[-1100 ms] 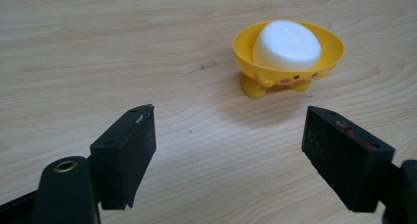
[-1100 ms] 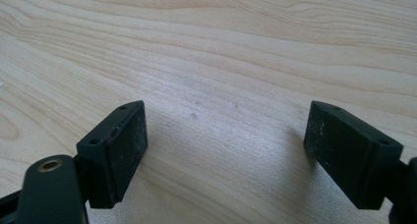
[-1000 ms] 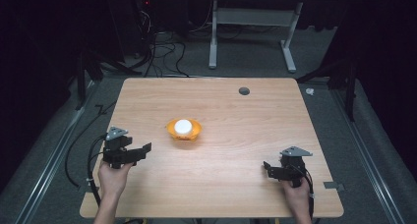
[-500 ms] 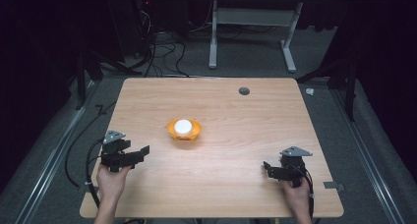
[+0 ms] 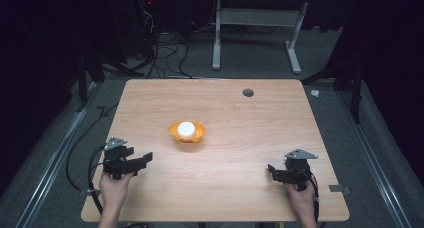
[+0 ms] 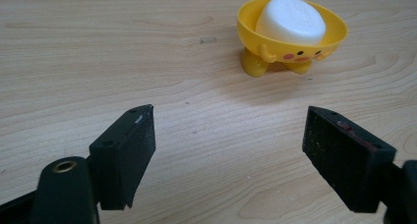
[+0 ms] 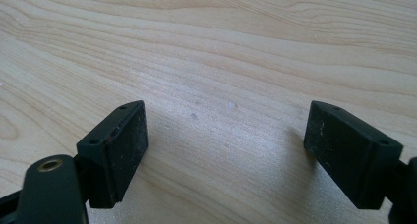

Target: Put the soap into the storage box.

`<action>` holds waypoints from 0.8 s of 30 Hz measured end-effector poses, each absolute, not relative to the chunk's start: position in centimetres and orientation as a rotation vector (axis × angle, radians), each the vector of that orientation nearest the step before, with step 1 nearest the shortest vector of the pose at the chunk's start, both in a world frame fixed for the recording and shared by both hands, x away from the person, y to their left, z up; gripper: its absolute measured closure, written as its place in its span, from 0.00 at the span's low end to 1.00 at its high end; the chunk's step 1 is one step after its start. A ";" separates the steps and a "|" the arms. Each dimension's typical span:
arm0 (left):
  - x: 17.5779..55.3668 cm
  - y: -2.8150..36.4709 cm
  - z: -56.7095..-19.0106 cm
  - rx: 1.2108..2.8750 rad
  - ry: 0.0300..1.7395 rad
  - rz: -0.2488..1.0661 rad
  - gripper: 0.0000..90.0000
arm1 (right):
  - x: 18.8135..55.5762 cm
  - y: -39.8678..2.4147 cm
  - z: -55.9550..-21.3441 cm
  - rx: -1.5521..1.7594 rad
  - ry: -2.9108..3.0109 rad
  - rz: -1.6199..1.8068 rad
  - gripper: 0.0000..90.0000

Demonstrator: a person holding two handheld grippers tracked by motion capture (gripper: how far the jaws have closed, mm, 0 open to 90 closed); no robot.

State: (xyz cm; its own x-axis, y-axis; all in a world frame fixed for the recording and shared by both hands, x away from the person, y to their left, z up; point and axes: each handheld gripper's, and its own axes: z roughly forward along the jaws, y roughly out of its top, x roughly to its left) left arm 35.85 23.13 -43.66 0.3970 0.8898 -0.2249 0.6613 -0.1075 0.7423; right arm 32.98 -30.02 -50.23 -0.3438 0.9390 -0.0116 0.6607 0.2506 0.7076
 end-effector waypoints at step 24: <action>35.3 22.4 -46.0 1.869 1.368 0.333 0.23 | 33.0 -30.0 -50.2 1.451 2.095 0.856 0.19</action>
